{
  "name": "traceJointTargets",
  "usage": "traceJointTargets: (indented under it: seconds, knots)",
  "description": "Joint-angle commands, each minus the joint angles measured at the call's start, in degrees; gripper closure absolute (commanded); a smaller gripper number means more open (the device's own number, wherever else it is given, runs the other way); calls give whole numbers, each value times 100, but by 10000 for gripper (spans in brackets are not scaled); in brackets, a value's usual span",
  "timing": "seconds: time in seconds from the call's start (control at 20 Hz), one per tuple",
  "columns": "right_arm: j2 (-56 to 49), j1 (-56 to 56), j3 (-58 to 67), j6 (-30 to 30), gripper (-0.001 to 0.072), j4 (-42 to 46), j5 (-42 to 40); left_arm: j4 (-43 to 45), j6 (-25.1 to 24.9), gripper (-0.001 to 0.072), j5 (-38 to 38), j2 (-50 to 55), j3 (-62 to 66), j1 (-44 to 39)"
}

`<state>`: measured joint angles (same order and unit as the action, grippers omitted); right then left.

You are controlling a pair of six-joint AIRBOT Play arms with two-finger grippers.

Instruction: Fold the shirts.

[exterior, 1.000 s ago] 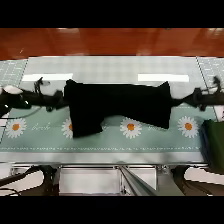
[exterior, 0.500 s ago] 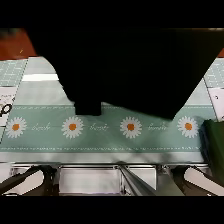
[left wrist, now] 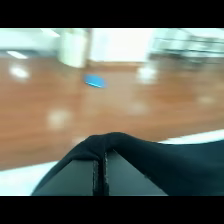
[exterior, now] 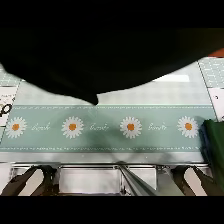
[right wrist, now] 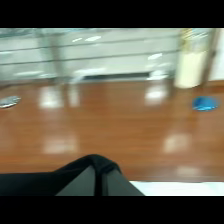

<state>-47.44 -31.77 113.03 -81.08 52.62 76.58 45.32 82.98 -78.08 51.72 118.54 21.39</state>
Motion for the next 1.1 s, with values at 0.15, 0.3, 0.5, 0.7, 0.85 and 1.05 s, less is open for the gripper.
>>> traceJointTargets:
  seconds: [0.15,0.3,0.5,0.7,0.85,1.05]
  knots:
    - [1259,125,50,-415,687,1316,704,2308,249,683,-79,-1622,61,-903]
    - [1587,962,50,-605,687,1954,1123,3877,780,683,-468,-2122,55,-1801]
    - [1617,1447,-273,-811,686,2240,1840,4743,992,683,-1198,-2232,-568,-2120]
    - [1617,1408,-1921,-719,687,1443,1335,4601,1139,683,-791,-1950,-2341,-2105]
    - [1320,1414,-3460,-363,687,855,271,4054,1143,683,402,-1327,-3705,-2105]
    - [-142,1556,-4293,199,687,584,-433,3554,1141,682,1578,341,-4301,-2105]
